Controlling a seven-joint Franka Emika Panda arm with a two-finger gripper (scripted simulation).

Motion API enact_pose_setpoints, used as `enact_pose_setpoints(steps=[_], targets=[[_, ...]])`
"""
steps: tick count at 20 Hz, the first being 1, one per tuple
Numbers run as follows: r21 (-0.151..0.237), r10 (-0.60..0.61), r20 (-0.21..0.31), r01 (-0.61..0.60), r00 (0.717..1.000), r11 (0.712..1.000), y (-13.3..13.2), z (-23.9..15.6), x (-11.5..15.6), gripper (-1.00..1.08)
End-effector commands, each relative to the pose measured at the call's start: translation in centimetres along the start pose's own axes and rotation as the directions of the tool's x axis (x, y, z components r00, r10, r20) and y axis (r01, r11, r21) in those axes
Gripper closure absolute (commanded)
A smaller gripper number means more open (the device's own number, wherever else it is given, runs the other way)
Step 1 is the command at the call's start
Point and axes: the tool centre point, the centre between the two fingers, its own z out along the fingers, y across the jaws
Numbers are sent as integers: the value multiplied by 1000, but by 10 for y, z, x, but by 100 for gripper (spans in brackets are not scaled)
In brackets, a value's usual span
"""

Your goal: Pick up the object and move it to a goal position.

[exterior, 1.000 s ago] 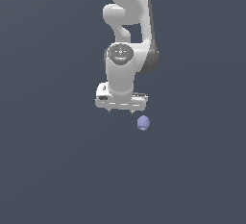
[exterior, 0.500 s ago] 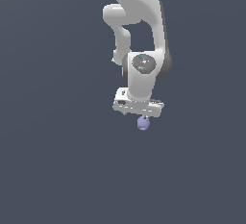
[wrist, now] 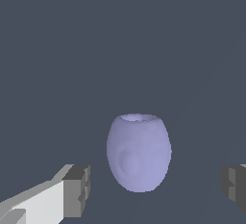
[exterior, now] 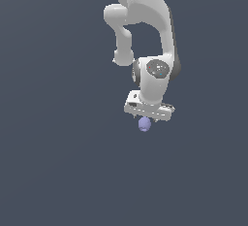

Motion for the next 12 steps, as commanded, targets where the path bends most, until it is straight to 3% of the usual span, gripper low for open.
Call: enact_pose_setpoints(steps=[1, 12], targets=[[1, 8, -2, -8, 1000, 1000, -4, 2, -1, -92], [1, 8, -1, -8, 1000, 1000, -4, 26, -2, -92]])
